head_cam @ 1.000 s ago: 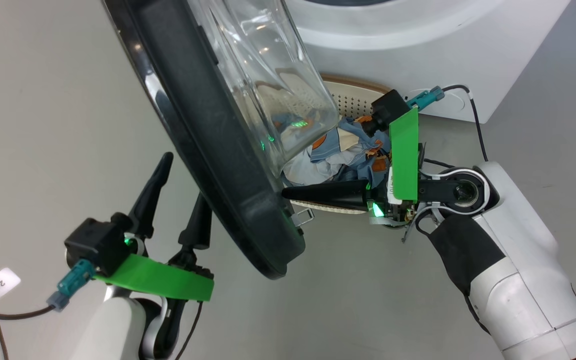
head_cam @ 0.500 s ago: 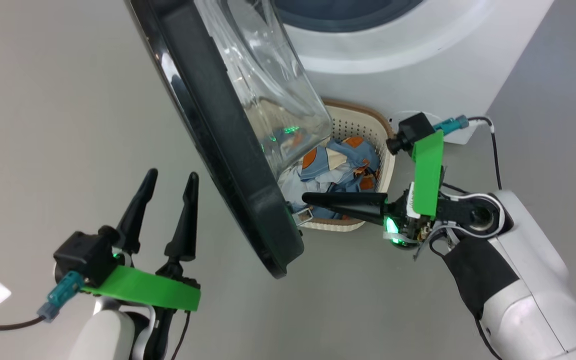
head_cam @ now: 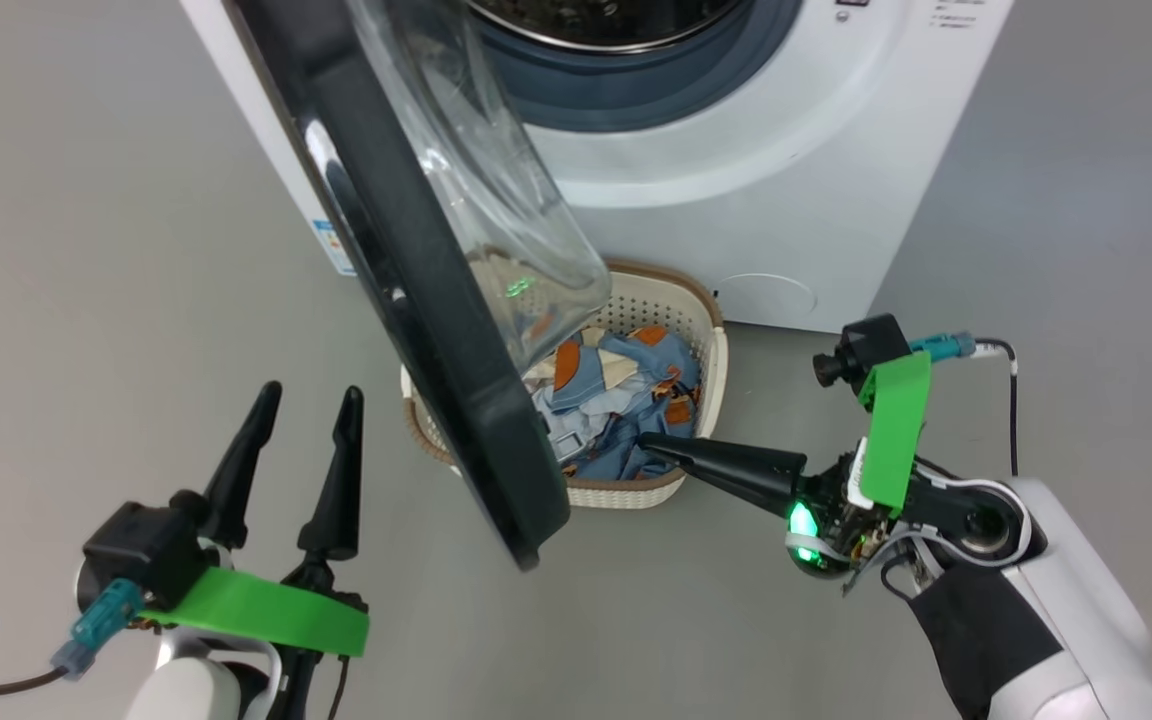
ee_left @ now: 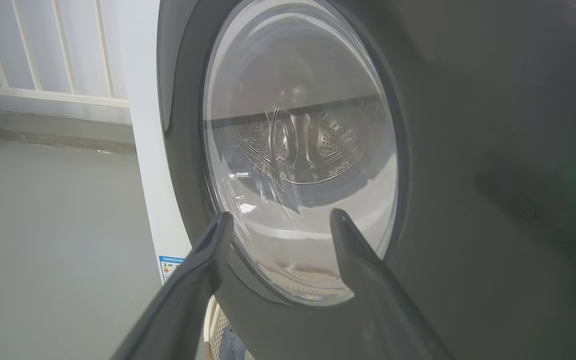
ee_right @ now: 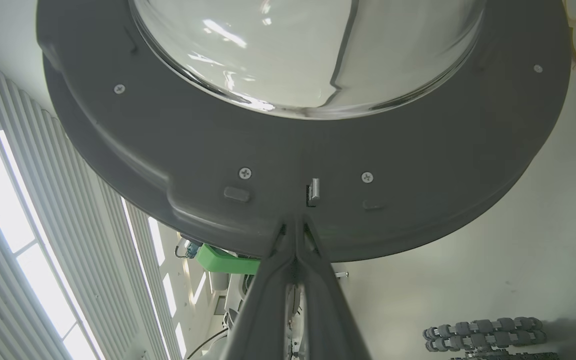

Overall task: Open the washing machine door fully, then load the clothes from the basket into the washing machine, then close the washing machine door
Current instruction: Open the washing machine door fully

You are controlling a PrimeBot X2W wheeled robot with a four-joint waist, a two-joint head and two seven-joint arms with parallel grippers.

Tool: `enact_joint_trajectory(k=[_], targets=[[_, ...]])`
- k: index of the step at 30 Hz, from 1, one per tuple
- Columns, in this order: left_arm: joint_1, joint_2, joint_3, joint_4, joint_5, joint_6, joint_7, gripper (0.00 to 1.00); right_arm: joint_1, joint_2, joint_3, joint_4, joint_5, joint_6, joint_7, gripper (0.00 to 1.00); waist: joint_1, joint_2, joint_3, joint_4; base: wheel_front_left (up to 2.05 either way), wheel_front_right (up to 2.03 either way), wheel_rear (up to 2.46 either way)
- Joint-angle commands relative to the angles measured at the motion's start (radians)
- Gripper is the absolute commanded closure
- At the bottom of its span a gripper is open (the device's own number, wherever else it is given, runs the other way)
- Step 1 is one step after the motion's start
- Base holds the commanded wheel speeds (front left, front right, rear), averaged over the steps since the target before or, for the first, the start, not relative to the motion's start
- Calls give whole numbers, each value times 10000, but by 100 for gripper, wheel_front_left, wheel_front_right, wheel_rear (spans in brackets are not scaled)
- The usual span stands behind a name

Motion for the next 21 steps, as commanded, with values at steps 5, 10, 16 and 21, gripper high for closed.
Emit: enact_joint_trajectory(k=[5, 10, 16, 21], targets=[[131, 385, 550, -249, 94, -16, -63, 0, 734, 117, 40, -695, 303, 16, -492, 100, 1, 0, -409, -562, 0, 0, 0], [318, 474, 649, -269, 109, -16, -63, 0, 1252, 97, 4, -1056, 450, 16, -921, 100, 1, 0, -615, -913, 0, 0, 0], [495, 489, 810, -261, 115, -16, -63, 0, 1671, 70, -19, -1355, 276, 16, -1564, 0, 1, 0, -809, -1247, 0, 0, 0], [589, 500, 884, -279, 134, -16, -63, 0, 1883, -26, -261, -1876, -634, 16, -2867, 0, 1, 0, -872, -1489, 0, 0, 0]])
